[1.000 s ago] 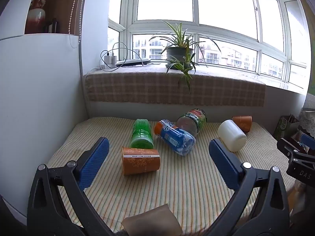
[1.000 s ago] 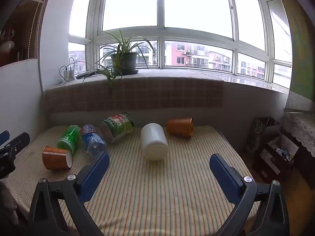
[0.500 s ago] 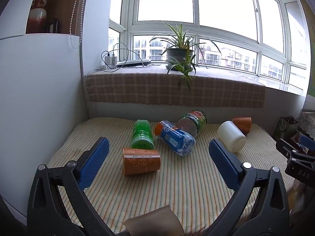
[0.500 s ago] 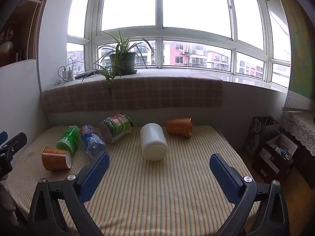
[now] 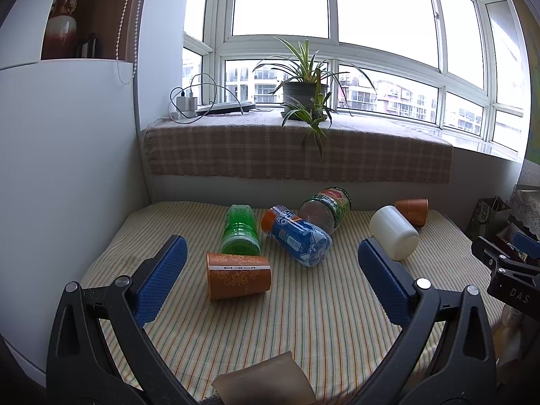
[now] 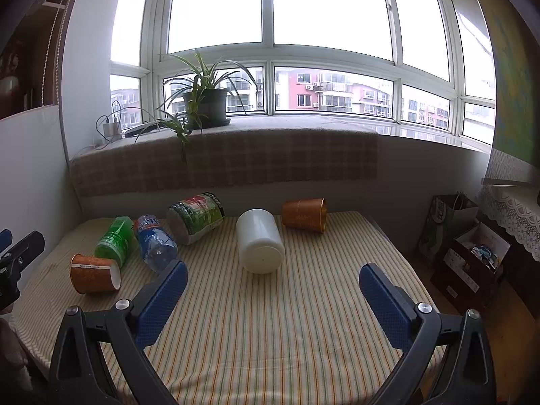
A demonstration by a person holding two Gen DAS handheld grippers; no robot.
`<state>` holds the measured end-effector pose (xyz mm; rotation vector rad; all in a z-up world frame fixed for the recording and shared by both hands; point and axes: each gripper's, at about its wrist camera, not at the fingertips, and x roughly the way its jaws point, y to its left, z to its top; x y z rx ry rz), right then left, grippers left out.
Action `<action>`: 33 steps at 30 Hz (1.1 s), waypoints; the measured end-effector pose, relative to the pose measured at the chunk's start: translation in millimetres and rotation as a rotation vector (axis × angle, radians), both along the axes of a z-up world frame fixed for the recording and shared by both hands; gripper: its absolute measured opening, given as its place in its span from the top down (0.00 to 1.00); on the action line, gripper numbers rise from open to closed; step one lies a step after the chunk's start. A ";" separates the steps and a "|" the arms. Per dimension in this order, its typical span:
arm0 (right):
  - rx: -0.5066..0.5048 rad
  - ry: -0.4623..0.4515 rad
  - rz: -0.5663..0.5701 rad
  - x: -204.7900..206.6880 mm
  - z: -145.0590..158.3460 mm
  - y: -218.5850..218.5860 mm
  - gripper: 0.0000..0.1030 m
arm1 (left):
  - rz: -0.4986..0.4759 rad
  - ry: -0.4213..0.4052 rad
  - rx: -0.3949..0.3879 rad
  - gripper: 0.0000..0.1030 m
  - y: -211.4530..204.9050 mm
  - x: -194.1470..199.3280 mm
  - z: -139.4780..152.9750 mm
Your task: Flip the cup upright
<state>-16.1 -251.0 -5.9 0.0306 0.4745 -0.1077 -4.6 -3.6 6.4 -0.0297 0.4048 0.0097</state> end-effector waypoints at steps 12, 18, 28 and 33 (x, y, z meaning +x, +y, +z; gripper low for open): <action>-0.007 0.000 0.007 0.6 -0.1 7.3 0.00 | 0.009 -0.002 -0.015 0.00 5.5 0.3 -3.3; -0.006 0.004 0.005 0.9 -0.7 7.3 0.00 | 0.005 -0.001 -0.014 0.00 6.3 -0.3 -3.1; 0.000 0.009 0.002 1.6 -1.0 4.0 0.00 | 0.002 0.001 -0.013 0.00 6.1 -1.1 -3.0; -0.002 0.007 0.006 1.5 -0.5 5.1 0.00 | 0.003 0.000 -0.012 0.00 6.0 -0.8 -2.7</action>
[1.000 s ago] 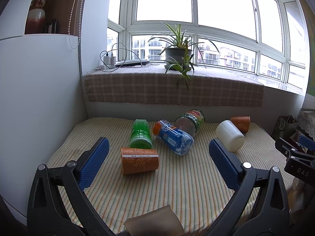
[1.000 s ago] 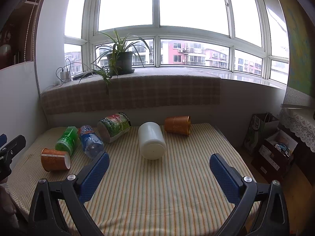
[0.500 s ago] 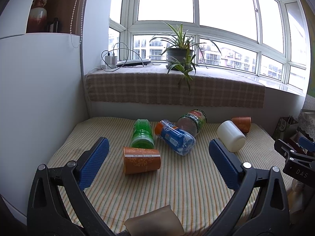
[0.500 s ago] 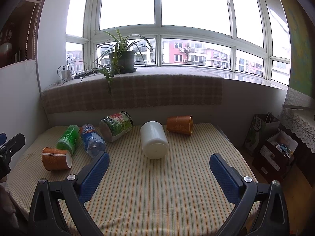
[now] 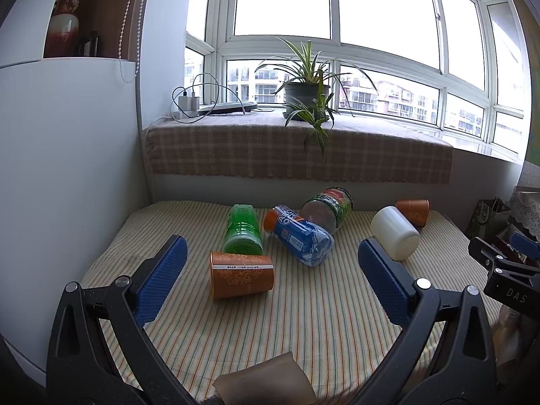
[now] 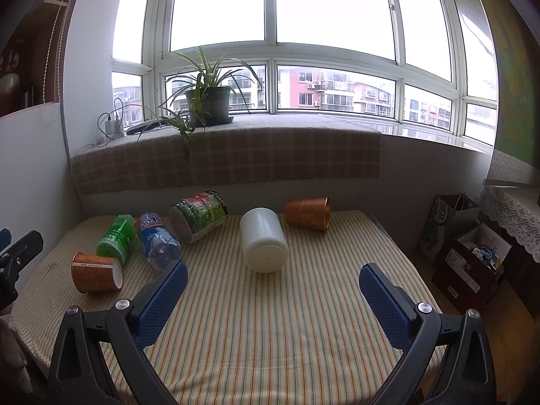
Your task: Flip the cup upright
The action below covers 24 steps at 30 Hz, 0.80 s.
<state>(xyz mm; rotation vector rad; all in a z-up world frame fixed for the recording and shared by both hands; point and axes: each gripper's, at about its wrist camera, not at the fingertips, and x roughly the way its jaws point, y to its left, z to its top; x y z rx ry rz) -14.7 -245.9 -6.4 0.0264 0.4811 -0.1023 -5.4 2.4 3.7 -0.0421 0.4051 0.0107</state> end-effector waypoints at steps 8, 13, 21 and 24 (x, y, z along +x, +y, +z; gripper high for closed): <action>-0.003 0.003 0.004 0.8 0.5 2.3 0.00 | -0.004 -0.001 0.002 0.00 0.4 -0.2 -0.4; -0.001 0.006 0.000 1.9 0.3 2.3 0.00 | -0.006 0.003 0.000 0.00 1.8 0.9 -1.3; -0.004 0.012 0.007 6.5 -1.1 5.7 0.00 | -0.003 0.004 0.001 0.00 2.0 1.8 -2.1; -0.006 0.017 0.009 8.8 -2.6 8.2 0.00 | 0.002 0.008 -0.003 0.00 3.7 3.7 -4.3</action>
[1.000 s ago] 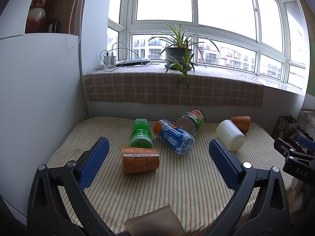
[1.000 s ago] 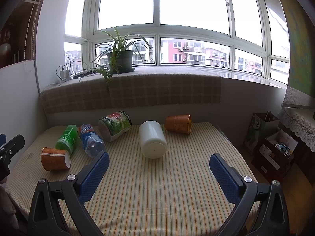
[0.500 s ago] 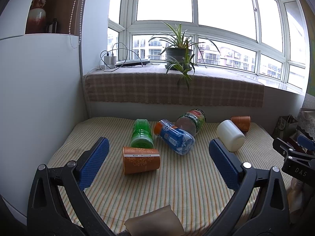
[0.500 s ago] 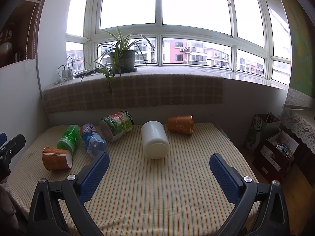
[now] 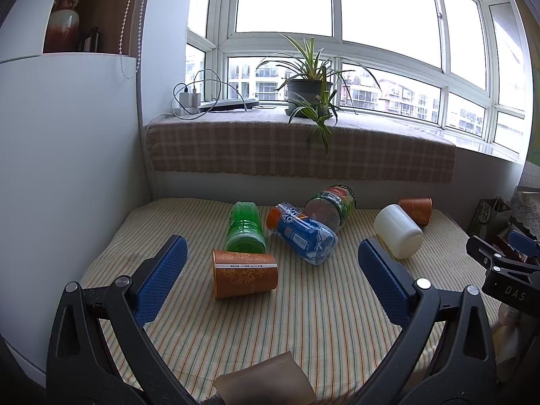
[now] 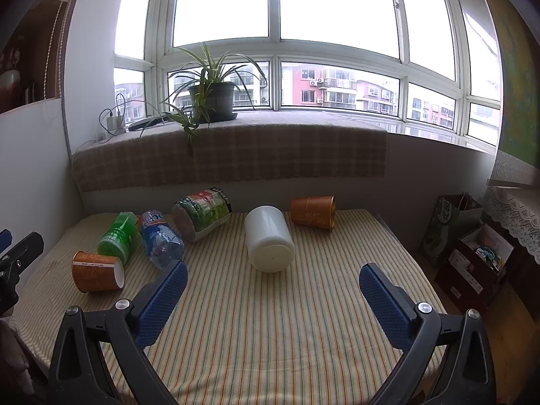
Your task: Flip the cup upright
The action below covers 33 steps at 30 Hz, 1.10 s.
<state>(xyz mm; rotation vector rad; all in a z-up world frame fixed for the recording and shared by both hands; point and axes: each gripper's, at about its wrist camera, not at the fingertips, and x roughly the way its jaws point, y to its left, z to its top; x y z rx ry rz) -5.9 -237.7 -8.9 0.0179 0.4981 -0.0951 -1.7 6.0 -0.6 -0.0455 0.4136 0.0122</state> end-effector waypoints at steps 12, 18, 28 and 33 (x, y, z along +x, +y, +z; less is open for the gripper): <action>-0.001 0.033 0.030 31.1 0.0 16.7 0.00 | 0.007 0.023 0.002 0.00 14.4 1.7 -8.5; 0.119 0.104 0.073 70.5 -3.0 26.0 0.00 | 0.033 0.045 0.000 0.00 30.6 -0.8 -14.7; 0.256 0.245 0.101 142.5 -18.4 44.4 0.00 | 0.083 0.085 0.000 0.00 58.6 -3.7 -27.0; 0.319 0.310 0.076 174.2 -28.4 50.4 0.00 | 0.095 0.108 -0.003 0.00 68.2 -2.7 -33.1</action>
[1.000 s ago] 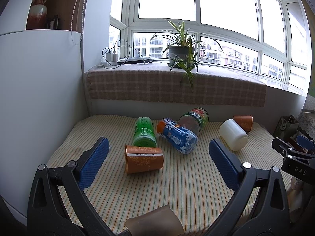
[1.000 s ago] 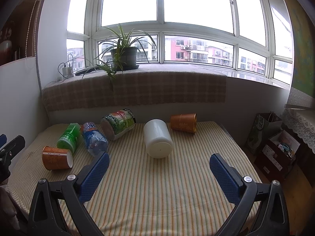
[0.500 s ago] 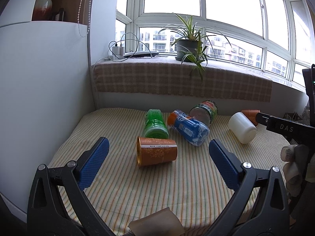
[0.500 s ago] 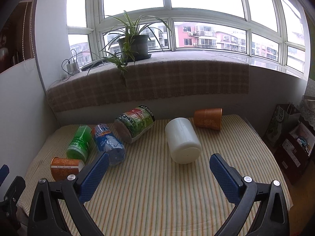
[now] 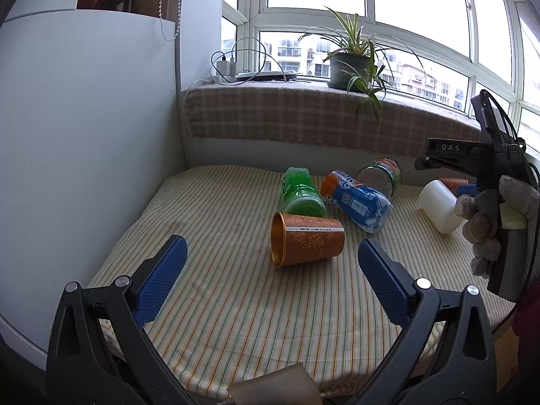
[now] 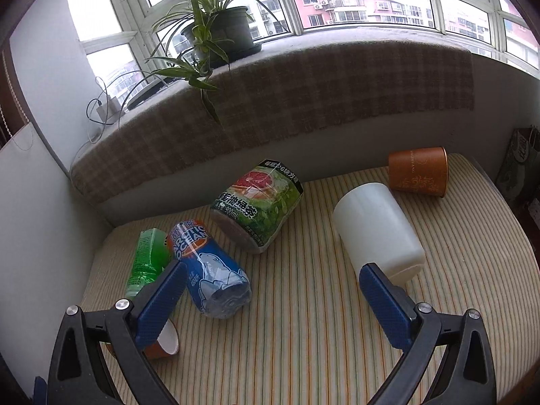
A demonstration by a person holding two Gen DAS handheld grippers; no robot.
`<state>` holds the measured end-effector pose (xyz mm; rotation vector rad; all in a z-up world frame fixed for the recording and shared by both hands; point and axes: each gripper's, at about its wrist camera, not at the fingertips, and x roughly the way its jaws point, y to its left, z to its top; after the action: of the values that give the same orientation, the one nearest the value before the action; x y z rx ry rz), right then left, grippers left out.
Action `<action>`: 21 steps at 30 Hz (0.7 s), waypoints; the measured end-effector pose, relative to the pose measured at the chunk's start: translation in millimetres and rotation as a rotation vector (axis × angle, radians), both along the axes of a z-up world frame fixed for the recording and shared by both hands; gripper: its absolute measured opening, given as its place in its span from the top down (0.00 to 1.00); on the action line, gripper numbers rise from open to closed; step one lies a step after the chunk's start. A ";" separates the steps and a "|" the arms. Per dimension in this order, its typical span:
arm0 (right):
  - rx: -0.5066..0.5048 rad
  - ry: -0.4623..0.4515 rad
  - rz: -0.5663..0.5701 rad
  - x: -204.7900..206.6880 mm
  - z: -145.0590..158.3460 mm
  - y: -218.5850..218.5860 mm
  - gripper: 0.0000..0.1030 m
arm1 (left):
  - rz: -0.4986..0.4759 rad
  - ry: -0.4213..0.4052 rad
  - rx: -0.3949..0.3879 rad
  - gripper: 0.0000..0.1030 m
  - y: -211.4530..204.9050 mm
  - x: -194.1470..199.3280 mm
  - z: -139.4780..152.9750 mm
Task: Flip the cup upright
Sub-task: 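Reach the right gripper to the green grapefruit-tea bottle and close on it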
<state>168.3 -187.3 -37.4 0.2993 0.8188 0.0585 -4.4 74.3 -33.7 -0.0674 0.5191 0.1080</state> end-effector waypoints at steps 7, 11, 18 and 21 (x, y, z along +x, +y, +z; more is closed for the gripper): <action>0.130 0.113 -0.058 49.2 -9.4 -3.0 0.00 | 0.024 0.036 -0.010 0.00 11.6 -1.5 -7.4; 0.223 0.187 -0.121 78.9 -21.0 -7.5 0.00 | 0.043 0.054 -0.021 0.00 20.6 -3.2 -10.3; 0.255 0.265 -0.180 115.3 -33.8 1.1 0.00 | 0.077 0.070 -0.020 0.00 37.7 -0.4 -16.2; 0.254 0.285 -0.183 125.7 -36.5 8.5 0.01 | 0.091 0.080 -0.026 0.00 44.7 2.6 -19.4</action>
<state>294.0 -178.8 -73.9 0.6318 1.0649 -0.0538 -1.9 119.0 -53.1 -0.1128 0.5980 0.1934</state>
